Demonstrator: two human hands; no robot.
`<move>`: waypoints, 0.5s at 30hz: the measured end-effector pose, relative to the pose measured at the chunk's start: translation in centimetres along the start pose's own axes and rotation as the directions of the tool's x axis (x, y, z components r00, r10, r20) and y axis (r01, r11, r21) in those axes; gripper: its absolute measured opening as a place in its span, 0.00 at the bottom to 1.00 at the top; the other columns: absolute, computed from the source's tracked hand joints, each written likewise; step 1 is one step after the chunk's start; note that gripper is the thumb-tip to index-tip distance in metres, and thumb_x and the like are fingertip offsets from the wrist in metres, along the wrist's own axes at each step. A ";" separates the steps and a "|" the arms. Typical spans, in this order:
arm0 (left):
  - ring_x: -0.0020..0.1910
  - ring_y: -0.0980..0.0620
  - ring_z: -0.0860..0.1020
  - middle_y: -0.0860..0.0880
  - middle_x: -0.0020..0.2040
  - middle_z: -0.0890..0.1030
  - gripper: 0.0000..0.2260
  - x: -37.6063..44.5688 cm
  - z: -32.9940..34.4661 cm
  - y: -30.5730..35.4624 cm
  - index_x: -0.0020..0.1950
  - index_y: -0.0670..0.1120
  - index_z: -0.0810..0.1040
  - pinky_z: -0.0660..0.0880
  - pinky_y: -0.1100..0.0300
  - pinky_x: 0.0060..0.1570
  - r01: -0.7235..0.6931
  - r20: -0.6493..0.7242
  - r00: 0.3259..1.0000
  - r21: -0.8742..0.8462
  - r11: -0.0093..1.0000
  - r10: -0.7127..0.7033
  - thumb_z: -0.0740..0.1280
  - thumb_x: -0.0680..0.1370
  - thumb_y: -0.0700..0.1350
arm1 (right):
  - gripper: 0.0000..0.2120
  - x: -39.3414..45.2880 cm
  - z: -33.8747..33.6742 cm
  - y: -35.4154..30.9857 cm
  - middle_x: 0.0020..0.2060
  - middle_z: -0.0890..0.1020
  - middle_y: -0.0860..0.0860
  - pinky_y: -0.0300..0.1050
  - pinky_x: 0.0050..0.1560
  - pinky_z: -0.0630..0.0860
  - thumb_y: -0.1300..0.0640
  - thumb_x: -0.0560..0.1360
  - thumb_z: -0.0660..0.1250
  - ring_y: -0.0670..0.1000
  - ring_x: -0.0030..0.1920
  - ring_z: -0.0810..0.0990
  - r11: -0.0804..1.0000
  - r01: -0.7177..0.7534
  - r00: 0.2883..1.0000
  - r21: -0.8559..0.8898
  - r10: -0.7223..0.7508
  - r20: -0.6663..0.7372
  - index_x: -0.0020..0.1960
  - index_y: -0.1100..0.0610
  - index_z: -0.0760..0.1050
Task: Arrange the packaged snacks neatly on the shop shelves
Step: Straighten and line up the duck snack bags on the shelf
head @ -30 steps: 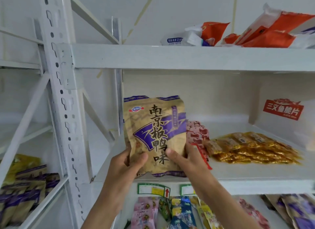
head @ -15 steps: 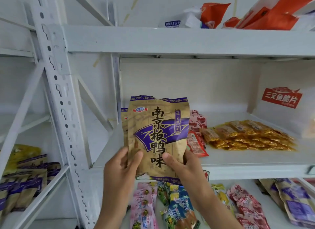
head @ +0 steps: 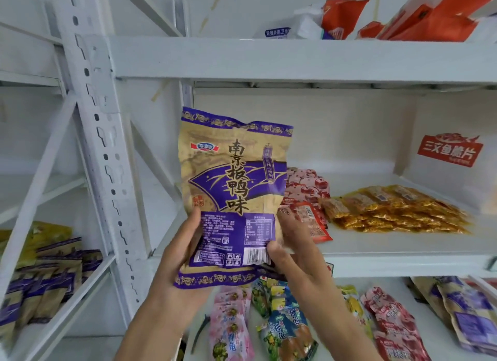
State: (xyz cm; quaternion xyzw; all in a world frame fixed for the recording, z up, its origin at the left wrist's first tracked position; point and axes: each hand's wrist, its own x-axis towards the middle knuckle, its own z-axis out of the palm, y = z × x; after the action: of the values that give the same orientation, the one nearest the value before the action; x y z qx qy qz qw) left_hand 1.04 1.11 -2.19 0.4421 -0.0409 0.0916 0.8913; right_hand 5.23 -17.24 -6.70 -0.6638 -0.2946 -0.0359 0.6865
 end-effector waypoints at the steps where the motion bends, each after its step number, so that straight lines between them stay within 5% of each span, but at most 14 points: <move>1: 0.46 0.48 0.88 0.44 0.56 0.87 0.19 0.0 -0.2 -0.2 0.51 0.51 0.90 0.84 0.53 0.38 0.001 0.009 1.000 -0.018 1.000 -0.001 0.61 0.79 0.56 | 0.17 0.3 0.4 -0.3 0.59 0.85 0.39 0.40 0.54 0.82 0.45 0.81 0.67 0.43 0.60 0.83 0.995 -0.061 0.998 0.080 0.058 0.039 0.70 0.42 0.74; 5: 0.45 0.49 0.87 0.45 0.56 0.87 0.21 0.4 -1.3 -0.6 0.62 0.48 0.86 0.83 0.54 0.38 0.006 -0.009 1.000 -0.011 1.000 -0.006 0.62 0.78 0.58 | 0.13 0.1 0.8 -0.7 0.52 0.88 0.52 0.37 0.40 0.82 0.54 0.82 0.64 0.50 0.49 0.88 0.980 -0.119 0.993 0.162 0.119 0.011 0.64 0.56 0.78; 10: 0.39 0.47 0.86 0.42 0.51 0.87 0.20 0.8 -3.1 -0.7 0.60 0.47 0.83 0.82 0.54 0.35 0.087 -0.085 0.993 0.086 0.992 -0.080 0.66 0.75 0.58 | 0.15 -0.2 0.8 -0.6 0.51 0.88 0.53 0.38 0.34 0.81 0.54 0.80 0.65 0.52 0.46 0.88 0.980 -0.143 0.988 0.141 0.150 -0.041 0.65 0.57 0.77; 15: 0.47 0.43 0.87 0.42 0.54 0.87 0.18 1.0 -3.8 -0.2 0.57 0.50 0.86 0.80 0.47 0.53 0.097 -0.102 0.992 0.276 0.956 -0.072 0.67 0.76 0.59 | 0.15 -0.5 1.1 -0.8 0.51 0.88 0.53 0.39 0.33 0.80 0.52 0.79 0.66 0.53 0.46 0.87 0.963 -0.181 0.979 0.200 0.195 -0.052 0.64 0.55 0.77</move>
State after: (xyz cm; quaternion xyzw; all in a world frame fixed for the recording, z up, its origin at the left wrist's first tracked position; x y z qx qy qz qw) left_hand 2.02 4.08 -4.51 0.5605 0.0320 0.0783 0.8238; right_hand 4.13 -16.45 -6.29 -0.6170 -0.2078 0.0348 0.7583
